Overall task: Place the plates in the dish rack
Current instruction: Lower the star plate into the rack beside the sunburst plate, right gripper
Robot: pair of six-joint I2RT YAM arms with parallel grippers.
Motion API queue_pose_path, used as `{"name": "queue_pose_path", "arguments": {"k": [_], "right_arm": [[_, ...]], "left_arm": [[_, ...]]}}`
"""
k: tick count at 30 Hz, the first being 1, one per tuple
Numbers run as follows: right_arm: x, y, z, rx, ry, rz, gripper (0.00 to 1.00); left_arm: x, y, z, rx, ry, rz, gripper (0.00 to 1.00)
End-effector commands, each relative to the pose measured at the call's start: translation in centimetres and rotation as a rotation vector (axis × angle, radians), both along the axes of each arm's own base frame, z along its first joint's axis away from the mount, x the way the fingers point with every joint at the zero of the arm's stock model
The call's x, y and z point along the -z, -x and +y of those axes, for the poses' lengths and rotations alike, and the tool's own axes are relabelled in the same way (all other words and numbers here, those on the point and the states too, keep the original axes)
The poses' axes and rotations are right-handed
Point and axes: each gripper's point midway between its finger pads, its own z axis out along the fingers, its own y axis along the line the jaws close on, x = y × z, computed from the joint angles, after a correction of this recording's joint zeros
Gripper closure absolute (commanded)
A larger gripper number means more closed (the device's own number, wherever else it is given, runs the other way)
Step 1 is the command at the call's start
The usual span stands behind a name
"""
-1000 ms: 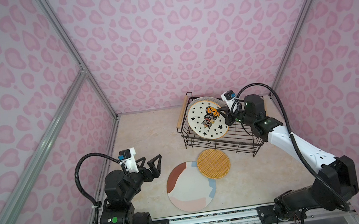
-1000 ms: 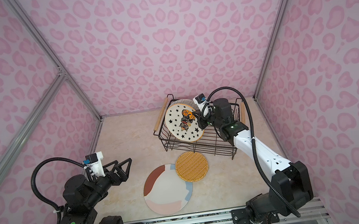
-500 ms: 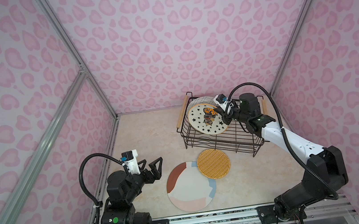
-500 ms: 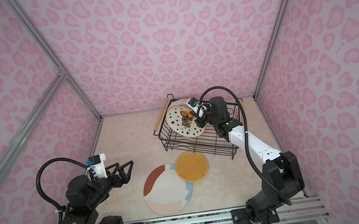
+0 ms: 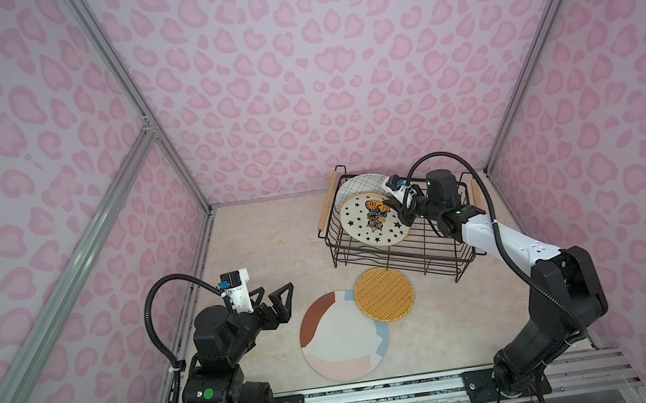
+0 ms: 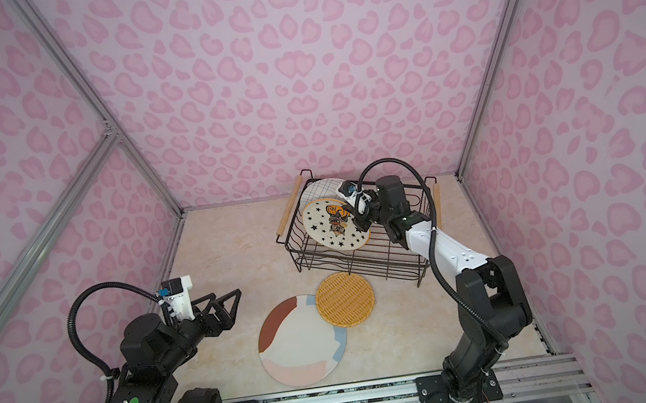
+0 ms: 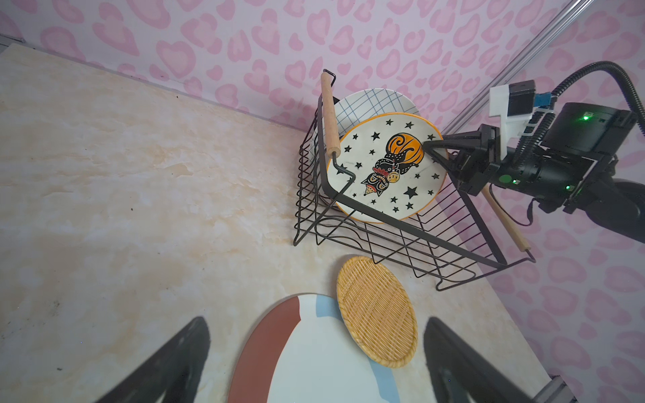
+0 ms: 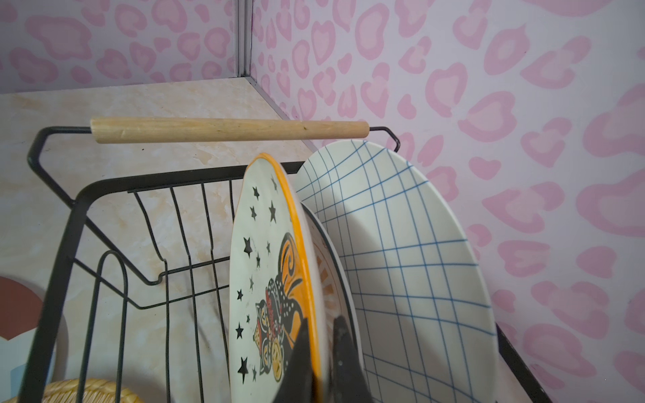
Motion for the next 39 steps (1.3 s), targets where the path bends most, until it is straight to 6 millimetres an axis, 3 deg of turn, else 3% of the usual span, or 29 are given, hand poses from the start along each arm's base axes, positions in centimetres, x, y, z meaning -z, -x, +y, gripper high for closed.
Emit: {"name": "queue_pose_path", "arguments": {"k": [1,19,39], "right_arm": [[-4.3,-0.9,0.9,-0.038,-0.069,-0.153,1.0],[-1.7,-3.3,1.0,-0.075,-0.024,-0.136,1.0],[0.8,-0.9,2.8,-0.112,-0.039,-0.089,1.0]], "left_arm": [[-0.1,-0.1,-0.1,0.008,-0.004,-0.011,0.03],[-0.1,-0.1,-0.2,0.015,-0.001,-0.009,0.03],[-0.6,0.3,-0.2,0.018,0.001,-0.035,0.03]]}}
